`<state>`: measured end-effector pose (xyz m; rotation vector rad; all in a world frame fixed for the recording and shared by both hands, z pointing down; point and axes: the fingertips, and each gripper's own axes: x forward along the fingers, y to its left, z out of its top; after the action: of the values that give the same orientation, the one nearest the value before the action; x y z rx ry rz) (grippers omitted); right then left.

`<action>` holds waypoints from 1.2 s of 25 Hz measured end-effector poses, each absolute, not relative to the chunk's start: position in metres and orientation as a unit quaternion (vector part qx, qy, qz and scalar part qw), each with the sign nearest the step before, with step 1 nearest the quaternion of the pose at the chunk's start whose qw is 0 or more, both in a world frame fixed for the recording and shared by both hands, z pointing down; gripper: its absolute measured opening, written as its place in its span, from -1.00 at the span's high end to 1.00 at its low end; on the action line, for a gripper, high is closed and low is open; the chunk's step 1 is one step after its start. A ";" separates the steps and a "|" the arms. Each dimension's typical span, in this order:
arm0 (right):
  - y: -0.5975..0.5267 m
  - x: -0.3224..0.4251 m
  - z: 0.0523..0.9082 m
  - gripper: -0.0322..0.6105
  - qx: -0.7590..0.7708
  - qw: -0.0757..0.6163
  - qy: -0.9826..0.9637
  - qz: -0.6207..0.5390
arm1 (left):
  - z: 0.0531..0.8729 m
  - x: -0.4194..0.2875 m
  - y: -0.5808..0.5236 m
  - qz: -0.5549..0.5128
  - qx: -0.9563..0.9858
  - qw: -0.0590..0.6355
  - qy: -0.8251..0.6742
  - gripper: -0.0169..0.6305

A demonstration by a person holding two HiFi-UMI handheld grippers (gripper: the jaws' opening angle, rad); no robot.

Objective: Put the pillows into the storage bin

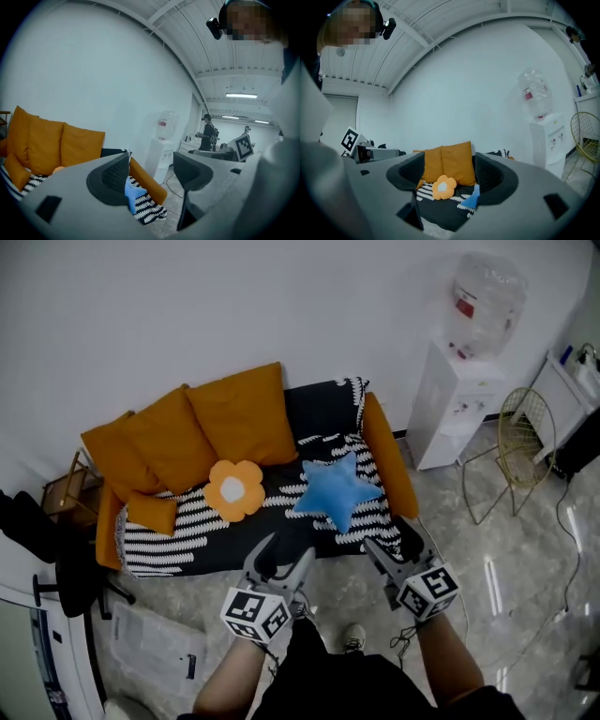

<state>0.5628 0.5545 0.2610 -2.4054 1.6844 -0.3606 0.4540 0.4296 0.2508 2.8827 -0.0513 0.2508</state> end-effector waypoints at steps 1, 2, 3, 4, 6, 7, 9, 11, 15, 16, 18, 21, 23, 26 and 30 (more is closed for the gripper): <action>0.549 0.567 0.262 -0.18 -0.814 0.090 0.561 -0.123 | 0.253 0.460 0.423 0.088 0.988 0.126 -0.010 0.07; 0.543 0.572 0.262 -0.18 -0.818 0.089 0.554 -0.124 | 0.256 0.465 0.416 0.090 0.988 0.128 -0.003 0.07; 0.537 0.577 0.263 -0.19 -0.823 0.088 0.547 -0.126 | 0.257 0.471 0.409 0.093 0.987 0.130 0.005 0.08; 0.531 0.581 0.264 -0.19 -0.827 0.089 0.540 -0.127 | 0.259 0.477 0.402 0.095 0.987 0.131 0.013 0.07; 0.517 0.588 0.265 -0.19 -0.835 0.091 0.528 -0.130 | 0.260 0.486 0.385 0.098 0.986 0.132 0.027 0.08; 0.509 0.591 0.266 -0.19 -0.838 0.092 0.522 -0.130 | 0.261 0.491 0.375 0.099 0.986 0.132 0.034 0.07; 0.493 0.595 0.267 -0.20 -0.845 0.091 0.511 -0.131 | 0.263 0.497 0.355 0.100 0.985 0.134 0.044 0.08; 0.476 0.598 0.269 -0.20 -0.850 0.088 0.502 -0.132 | 0.265 0.502 0.336 0.100 0.984 0.138 0.051 0.08; 0.451 0.603 0.271 -0.20 -0.861 0.083 0.484 -0.133 | 0.271 0.511 0.304 0.105 0.982 0.145 0.067 0.08; 0.447 0.604 0.272 -0.20 -0.863 0.083 0.479 -0.133 | 0.274 0.513 0.297 0.107 0.981 0.148 0.072 0.07; 0.438 0.604 0.274 -0.20 -0.868 0.082 0.471 -0.135 | 0.279 0.515 0.286 0.109 0.979 0.154 0.080 0.08; 0.430 0.603 0.278 -0.20 -0.873 0.081 0.460 -0.140 | 0.286 0.519 0.273 0.110 0.977 0.159 0.089 0.07; 0.429 0.602 0.282 -0.20 -0.875 0.082 0.455 -0.144 | 0.290 0.521 0.268 0.110 0.976 0.166 0.092 0.07; 0.430 0.602 0.285 -0.20 -0.877 0.084 0.449 -0.153 | 0.293 0.523 0.265 0.112 0.974 0.174 0.097 0.07; 0.430 0.610 0.292 -0.20 -0.875 0.097 0.445 -0.162 | 0.300 0.530 0.262 0.119 0.972 0.177 0.099 0.07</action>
<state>0.6096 0.4301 0.2924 -2.5926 1.3184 -0.4813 0.5296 0.2622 0.2996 2.7517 0.2790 0.3378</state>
